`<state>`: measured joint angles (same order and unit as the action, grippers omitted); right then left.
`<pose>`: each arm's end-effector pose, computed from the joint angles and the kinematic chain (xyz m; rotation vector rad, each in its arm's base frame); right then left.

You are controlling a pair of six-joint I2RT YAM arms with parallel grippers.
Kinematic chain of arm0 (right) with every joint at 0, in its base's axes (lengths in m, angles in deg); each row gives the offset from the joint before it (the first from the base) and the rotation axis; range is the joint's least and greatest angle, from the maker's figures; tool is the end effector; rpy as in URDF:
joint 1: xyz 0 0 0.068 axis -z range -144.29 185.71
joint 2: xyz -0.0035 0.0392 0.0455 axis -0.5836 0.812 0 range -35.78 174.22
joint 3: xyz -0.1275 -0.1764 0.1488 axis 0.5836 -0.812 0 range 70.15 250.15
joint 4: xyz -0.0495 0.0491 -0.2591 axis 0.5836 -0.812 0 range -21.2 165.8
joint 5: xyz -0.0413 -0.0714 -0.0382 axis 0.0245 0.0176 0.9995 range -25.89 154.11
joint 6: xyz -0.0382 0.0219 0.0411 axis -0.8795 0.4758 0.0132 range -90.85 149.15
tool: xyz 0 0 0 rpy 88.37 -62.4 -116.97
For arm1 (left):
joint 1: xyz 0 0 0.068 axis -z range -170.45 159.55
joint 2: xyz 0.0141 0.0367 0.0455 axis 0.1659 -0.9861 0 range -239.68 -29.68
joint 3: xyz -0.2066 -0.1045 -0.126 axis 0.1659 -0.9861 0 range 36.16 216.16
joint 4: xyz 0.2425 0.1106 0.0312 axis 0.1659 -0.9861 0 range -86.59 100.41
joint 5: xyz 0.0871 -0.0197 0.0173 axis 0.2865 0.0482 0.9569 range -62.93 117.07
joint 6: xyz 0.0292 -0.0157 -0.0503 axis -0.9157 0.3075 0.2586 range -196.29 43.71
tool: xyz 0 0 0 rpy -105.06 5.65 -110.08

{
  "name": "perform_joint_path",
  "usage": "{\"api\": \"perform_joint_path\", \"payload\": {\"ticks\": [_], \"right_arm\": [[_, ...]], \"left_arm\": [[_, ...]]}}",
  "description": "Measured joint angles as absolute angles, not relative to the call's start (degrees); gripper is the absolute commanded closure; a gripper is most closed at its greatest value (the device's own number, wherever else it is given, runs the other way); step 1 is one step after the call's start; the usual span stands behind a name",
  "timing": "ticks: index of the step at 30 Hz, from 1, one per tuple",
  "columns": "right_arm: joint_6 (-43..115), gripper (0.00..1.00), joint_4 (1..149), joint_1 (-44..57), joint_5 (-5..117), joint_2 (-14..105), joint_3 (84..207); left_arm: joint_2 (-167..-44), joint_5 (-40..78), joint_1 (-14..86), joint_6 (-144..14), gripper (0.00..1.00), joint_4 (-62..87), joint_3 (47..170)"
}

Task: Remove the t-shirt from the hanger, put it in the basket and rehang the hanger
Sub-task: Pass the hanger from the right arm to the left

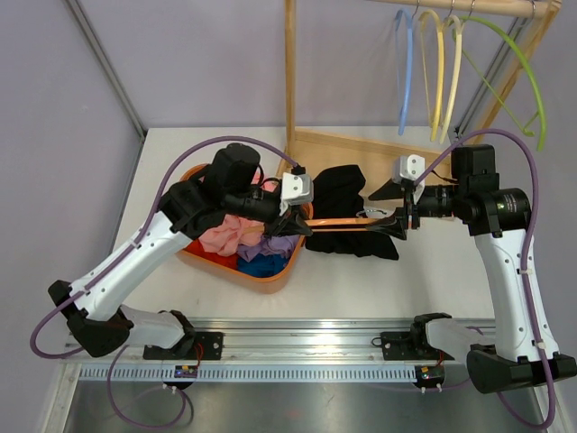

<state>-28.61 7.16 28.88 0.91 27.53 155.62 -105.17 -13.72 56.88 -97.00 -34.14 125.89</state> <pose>0.1755 0.0610 0.4233 -1.4227 1.3696 0.7361 0.1677 -0.2249 0.4258 1.5255 1.4697 -1.0233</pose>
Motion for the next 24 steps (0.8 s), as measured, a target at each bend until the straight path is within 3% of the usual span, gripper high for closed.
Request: {"api": "perform_joint_path", "payload": {"ticks": [13,24], "right_arm": [[-12.11,0.2,15.73,28.98,5.72,27.42,158.31],[5.68,0.2,25.78,39.91,18.66,26.52,158.5]], "left_arm": [[-93.95,-12.76,45.87,-84.95,1.0,-33.68,117.17],[-99.07,-1.26,38.52,-69.72,1.0,-32.39,125.06]]}}
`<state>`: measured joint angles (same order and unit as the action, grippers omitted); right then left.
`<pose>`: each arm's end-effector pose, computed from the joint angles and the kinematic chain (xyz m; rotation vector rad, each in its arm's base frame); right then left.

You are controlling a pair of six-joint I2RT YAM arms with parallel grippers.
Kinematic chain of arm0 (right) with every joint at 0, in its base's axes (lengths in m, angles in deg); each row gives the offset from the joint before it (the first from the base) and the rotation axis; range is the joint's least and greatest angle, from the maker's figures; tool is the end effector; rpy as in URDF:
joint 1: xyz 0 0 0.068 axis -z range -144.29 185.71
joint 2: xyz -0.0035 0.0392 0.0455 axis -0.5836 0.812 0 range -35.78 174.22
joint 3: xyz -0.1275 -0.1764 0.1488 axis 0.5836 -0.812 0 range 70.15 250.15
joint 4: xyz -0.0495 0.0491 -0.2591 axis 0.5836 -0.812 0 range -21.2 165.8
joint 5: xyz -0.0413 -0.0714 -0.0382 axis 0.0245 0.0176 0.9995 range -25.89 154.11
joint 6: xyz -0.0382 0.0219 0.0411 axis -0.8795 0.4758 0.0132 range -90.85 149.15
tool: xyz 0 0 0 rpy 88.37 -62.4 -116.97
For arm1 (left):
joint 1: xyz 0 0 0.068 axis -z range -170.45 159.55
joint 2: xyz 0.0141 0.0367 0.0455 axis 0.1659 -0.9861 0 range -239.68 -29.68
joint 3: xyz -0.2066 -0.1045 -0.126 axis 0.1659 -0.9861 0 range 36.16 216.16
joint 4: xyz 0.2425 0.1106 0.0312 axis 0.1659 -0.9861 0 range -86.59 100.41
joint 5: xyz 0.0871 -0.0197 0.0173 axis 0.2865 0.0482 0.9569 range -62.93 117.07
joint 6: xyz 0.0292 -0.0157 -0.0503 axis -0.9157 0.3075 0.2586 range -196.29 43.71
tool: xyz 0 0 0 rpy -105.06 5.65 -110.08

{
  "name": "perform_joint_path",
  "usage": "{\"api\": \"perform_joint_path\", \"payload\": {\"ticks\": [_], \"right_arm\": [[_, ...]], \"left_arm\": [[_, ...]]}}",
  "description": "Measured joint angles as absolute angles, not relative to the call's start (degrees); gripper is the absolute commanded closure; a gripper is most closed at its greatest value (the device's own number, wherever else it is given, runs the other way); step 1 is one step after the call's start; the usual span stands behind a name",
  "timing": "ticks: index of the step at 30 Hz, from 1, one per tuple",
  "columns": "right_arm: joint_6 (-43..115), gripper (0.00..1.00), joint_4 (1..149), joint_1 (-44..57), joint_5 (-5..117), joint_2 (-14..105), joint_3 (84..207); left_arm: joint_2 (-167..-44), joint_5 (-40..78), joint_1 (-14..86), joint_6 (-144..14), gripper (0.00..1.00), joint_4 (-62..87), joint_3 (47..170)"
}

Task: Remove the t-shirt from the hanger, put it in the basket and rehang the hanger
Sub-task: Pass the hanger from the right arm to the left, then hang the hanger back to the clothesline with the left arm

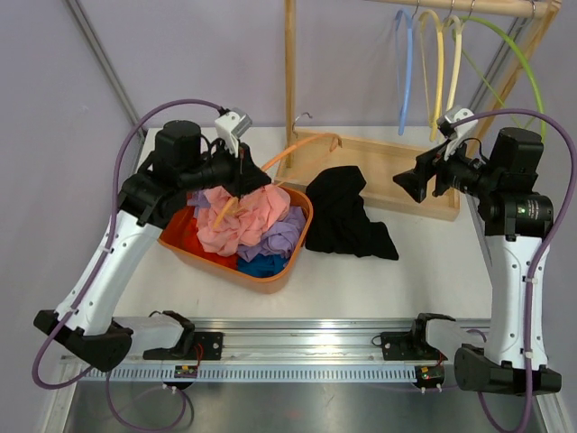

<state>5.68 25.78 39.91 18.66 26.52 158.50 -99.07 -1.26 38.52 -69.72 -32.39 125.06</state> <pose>0.2000 0.0171 0.4607 -0.7923 1.7104 0.4570 0.2104 -0.1407 0.4478 0.7170 1.9036 -0.8855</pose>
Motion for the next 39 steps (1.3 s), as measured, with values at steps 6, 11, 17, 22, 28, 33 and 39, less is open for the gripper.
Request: {"api": "perform_joint_path", "payload": {"ticks": [6,11,17,22,28,33,39], "right_arm": [[10.06,0.2,28.27,43.83,19.55,25.17,155.29],[11.98,0.2,28.89,44.11,19.66,23.27,150.98],[14.06,0.2,29.78,44.13,19.68,20.84,147.09],[16.02,0.2,31.31,44.13,19.53,19.42,144.86],[18.1,0.2,32.8,44.13,19.33,19.07,142.79],[19.83,0.2,34.07,44.13,18.15,18.74,142.11],[21.4,0.2,35.57,44.13,17.04,17.15,140.95]], "left_arm": [[-108.23,3.94,38.28,-65.35,1.0,-26.54,134.37],[-120.53,5.64,38.28,-62.57,1.0,-20.88,146.85],[-131.77,6.08,38.28,-57.31,1.0,-16.42,159.42],[-138.02,5.64,38.3,-51.47,1.0,-11.87,166.22],[-143.24,5.6,38.39,-44.52,1.0,-5.44,170.81],[-147.72,7.11,38.5,-40.24,1.0,-1.77,174.98],[-152.84,11.76,39.35,-37.33,1.0,0.72,178.81]]}}
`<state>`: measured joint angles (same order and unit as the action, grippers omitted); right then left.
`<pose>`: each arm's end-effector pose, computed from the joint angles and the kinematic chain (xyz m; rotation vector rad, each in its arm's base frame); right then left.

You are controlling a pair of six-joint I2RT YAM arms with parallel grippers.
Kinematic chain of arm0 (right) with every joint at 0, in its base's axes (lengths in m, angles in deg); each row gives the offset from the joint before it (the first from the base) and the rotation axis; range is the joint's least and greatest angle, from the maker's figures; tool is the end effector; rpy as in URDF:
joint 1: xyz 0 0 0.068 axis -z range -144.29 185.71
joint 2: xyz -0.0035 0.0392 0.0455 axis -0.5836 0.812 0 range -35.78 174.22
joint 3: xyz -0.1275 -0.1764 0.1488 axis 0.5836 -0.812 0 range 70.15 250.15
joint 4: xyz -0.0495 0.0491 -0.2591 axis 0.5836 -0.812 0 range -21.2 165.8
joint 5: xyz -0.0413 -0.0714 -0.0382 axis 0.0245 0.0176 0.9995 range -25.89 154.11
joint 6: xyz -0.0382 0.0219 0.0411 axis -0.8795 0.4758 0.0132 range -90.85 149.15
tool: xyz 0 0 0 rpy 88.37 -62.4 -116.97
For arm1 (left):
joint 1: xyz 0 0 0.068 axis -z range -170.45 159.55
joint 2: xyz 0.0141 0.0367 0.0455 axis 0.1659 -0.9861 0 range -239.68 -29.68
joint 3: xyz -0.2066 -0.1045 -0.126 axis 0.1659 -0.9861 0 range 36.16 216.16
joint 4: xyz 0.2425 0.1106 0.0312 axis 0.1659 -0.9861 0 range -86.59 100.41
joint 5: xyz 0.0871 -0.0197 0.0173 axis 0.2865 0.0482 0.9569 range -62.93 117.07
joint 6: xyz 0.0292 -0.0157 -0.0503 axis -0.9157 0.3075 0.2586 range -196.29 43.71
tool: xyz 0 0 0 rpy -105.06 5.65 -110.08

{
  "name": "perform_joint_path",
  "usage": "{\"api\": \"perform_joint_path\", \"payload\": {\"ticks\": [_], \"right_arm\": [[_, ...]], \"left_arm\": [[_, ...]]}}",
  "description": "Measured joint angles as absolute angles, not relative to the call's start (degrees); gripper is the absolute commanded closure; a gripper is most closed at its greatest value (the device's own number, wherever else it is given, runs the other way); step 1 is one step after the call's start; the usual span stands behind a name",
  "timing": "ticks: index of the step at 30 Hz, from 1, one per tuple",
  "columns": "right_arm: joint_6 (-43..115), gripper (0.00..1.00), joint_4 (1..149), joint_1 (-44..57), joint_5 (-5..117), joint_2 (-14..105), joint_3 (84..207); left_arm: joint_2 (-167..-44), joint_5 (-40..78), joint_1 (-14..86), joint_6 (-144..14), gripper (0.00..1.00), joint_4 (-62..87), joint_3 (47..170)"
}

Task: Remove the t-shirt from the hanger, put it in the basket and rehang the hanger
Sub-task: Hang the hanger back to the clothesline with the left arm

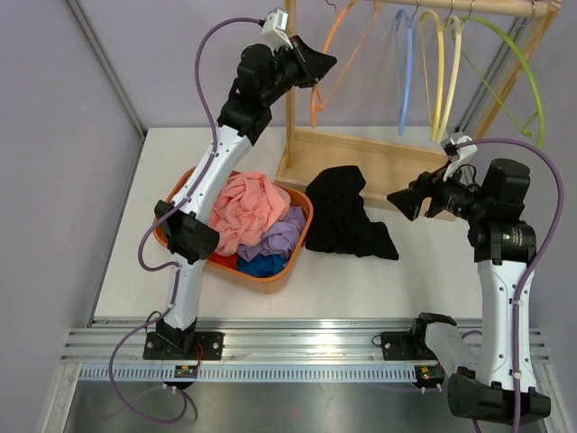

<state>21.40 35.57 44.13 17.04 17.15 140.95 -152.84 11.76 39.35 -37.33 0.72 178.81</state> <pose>0.1876 0.0051 0.4113 -0.5150 1.8046 0.6071 0.4214 -0.2549 0.4873 0.1186 1.5081 -1.1675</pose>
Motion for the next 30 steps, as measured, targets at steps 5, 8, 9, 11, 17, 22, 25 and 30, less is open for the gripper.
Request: {"api": "perform_joint_path", "payload": {"ticks": [5,8,9,11,17,22,25,30], "right_arm": [[23.21,0.21,36.67,44.13,15.92,15.22,138.68],[24.13,0.21,37.23,44.13,15.18,14.39,137.65],[24.53,0.21,37.34,44.13,15.01,14.09,137.28],[25.07,0.21,37.69,44.13,14.92,13.71,136.8],[26.16,0.21,38.46,44.15,14.48,13.04,136.06],[26.03,0.21,38.44,44.31,13.94,12.05,136.06],[26.01,0.21,38.44,44.35,13.5,11.51,136.06],[25.99,0.21,38.42,44.35,13.41,11.35,136.06]], "left_arm": [[-155.57,15.92,40.29,-36.15,1.0,3.04,180.58],[-155.81,18.17,40.77,-35.54,1.0,3.69,180.58],[-155.83,18.82,40.88,-35.32,1.0,3.76,180.58],[-155.87,20.09,41.14,-34.97,1.0,3.8,180.66],[-156.6,22.21,41.49,-34.18,1.0,4.04,181.12],[-156.66,22.28,41.49,-34.18,0.82,4.09,181.12],[-156.6,22.47,41.47,-34.6,0.68,4.11,181.04],[-155.31,22.85,41.43,-35.54,0.45,4.0,178.72]]}}
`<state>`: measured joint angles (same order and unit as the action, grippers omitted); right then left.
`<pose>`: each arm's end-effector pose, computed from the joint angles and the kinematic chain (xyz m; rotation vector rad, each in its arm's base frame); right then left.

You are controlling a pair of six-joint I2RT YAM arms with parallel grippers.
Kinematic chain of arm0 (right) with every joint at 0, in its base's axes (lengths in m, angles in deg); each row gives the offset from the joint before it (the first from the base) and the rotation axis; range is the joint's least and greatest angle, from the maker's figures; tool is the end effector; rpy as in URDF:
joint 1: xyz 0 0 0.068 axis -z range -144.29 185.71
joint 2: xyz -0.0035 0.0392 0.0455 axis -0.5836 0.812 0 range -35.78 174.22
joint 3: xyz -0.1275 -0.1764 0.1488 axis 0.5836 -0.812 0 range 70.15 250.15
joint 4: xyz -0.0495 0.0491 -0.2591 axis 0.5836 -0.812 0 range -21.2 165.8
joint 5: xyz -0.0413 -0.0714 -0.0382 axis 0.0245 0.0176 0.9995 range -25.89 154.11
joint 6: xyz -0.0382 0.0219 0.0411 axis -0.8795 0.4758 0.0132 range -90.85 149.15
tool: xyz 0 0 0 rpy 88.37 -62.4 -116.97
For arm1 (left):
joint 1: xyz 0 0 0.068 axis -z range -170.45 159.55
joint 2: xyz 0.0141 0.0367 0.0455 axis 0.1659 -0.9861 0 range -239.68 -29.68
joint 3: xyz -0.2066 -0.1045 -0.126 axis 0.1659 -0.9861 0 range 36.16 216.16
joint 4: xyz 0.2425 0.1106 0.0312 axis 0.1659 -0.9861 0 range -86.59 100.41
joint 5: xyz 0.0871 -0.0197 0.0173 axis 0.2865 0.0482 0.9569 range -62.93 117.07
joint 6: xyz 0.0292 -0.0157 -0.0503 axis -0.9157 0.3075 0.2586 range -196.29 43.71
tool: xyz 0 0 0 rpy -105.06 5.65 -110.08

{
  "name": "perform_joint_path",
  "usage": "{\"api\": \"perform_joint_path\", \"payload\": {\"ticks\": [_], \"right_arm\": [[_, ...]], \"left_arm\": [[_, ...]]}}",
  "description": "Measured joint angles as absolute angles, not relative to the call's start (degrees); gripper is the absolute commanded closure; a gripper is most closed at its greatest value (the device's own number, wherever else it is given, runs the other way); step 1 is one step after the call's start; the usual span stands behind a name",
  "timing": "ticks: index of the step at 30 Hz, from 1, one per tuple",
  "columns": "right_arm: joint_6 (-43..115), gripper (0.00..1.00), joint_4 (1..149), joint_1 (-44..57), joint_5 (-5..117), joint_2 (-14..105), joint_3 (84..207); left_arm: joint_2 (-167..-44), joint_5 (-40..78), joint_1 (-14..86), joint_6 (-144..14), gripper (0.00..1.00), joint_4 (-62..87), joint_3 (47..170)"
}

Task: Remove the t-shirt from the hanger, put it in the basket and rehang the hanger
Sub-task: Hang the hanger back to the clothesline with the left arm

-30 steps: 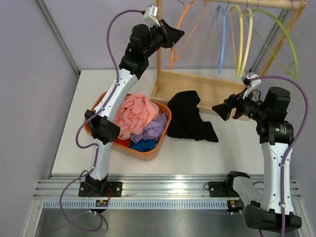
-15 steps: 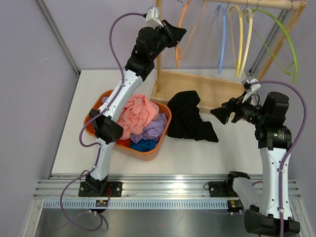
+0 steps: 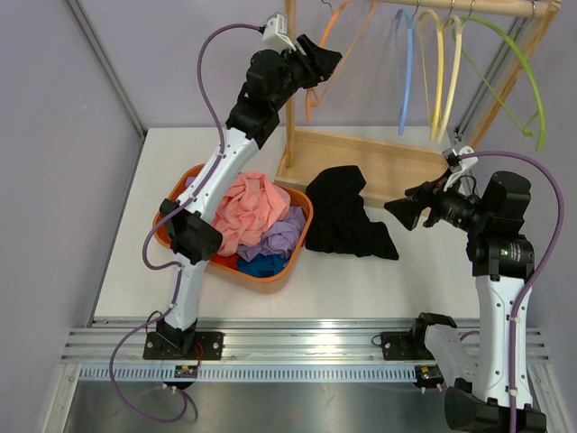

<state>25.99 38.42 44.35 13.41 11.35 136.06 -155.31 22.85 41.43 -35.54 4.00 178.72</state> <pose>0.1666 0.0095 0.4054 -0.5053 1.7558 0.6873 0.4302 -0.2714 0.4729 -0.0488 1.4784 -1.0966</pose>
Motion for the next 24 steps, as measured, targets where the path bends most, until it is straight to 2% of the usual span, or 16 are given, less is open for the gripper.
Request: {"api": "perform_joint_path", "payload": {"ticks": [9,14,19,24], "right_arm": [[25.6,0.21,38.09,44.39,13.41,11.35,136.08],[24.11,0.2,36.99,44.48,12.91,10.94,136.1],[12.39,0.18,30.9,44.5,6.5,11.0,136.56],[-11.91,0.16,15.95,44.48,-2.52,11.64,136.95]], "left_arm": [[-153.64,22.71,41.32,-35.84,0.24,3.98,178.11],[-151.59,22.71,41.32,-36.94,0.04,3.71,178.04],[-147.26,23.02,41.17,-40.37,0.01,2.29,175.79],[-139.55,23.54,40.58,-46.27,0.01,-0.61,169.76]]}}
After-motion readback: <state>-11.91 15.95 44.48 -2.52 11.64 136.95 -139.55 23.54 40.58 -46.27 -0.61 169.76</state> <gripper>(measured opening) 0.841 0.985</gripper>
